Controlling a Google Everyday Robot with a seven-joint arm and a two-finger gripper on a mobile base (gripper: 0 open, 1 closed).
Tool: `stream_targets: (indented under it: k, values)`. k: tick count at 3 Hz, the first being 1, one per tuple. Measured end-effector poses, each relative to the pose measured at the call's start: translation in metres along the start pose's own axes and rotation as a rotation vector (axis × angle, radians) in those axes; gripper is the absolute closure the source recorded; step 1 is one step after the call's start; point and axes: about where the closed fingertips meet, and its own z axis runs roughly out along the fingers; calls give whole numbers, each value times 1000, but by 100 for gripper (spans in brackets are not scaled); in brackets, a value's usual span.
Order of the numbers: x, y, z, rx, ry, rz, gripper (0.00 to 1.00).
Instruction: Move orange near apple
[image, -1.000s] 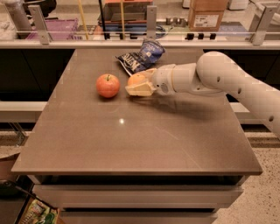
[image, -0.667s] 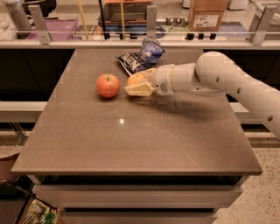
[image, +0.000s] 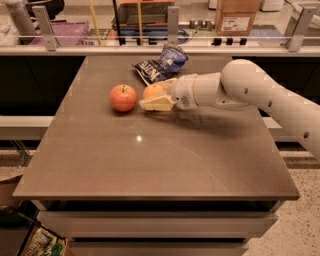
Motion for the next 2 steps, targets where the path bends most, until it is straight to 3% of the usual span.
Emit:
stream_targets:
  k: [1,2]
  values:
    - [0,1,2,-4,0,-1,0]
    - [0,2,2,-4,0,-1,0]
